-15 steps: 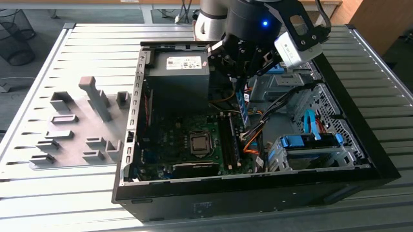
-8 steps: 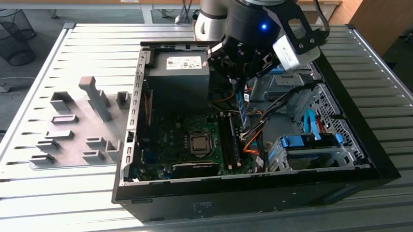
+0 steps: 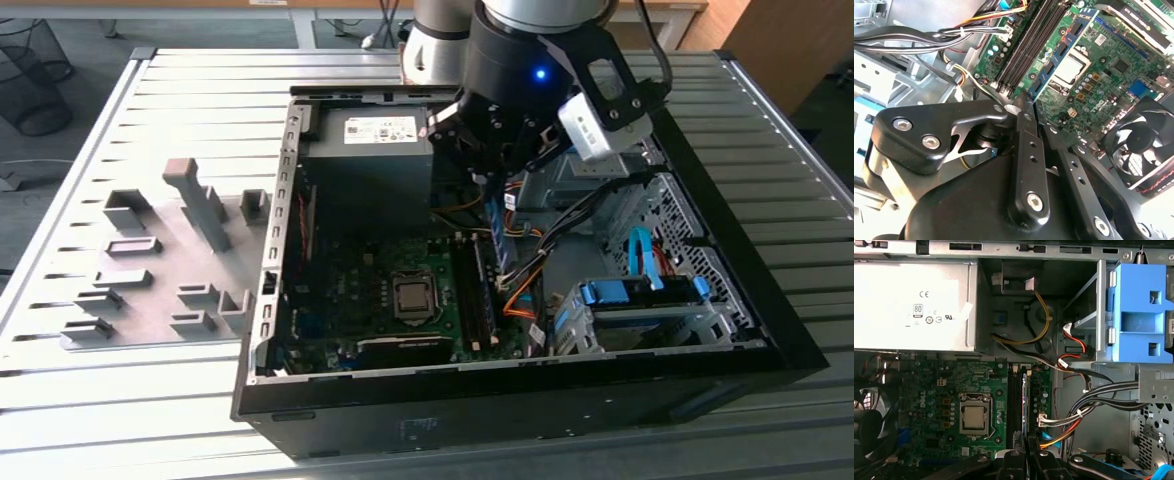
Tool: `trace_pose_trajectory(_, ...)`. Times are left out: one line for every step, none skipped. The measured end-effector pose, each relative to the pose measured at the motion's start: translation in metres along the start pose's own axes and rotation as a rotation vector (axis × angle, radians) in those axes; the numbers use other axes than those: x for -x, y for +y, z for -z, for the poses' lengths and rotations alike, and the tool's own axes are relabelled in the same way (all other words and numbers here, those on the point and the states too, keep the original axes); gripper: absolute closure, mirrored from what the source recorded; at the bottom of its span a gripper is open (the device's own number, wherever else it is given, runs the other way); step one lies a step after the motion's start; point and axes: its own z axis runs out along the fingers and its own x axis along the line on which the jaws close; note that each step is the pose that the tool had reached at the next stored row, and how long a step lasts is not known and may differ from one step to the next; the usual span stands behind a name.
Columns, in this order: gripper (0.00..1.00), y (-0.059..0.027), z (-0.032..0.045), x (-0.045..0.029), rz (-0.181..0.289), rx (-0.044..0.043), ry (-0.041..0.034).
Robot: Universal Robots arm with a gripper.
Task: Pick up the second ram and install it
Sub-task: 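Insert the second ram into the second slot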
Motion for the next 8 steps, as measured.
trace_pose_trajectory(0.86,-0.0001,-0.0011,0.0000,0.000,-0.0001,0.0000)
trace_pose_trajectory(0.86,-0.0001,-0.0016,0.0000,0.000,-0.0001,0.0000)
trace_pose_trajectory(0.86,-0.0001,-0.0016,0.0000,0.000,-0.0003,0.0001)
trace_pose_trajectory(0.86,-0.0001,-0.0016,0.0000,0.000,-0.0003,0.0001)
trace_pose_trajectory(0.86,-0.0001,-0.0017,0.0000,0.000,-0.0001,0.0000)
trace_pose_trajectory(0.86,-0.0001,-0.0017,0.0000,0.000,-0.0001,0.0000)
trace_pose_trajectory(0.86,-0.0001,-0.0017,0.0000,0.000,-0.0001,0.0000)
trace_pose_trajectory(0.86,-0.0001,-0.0018,0.0000,0.000,-0.0001,0.0000)
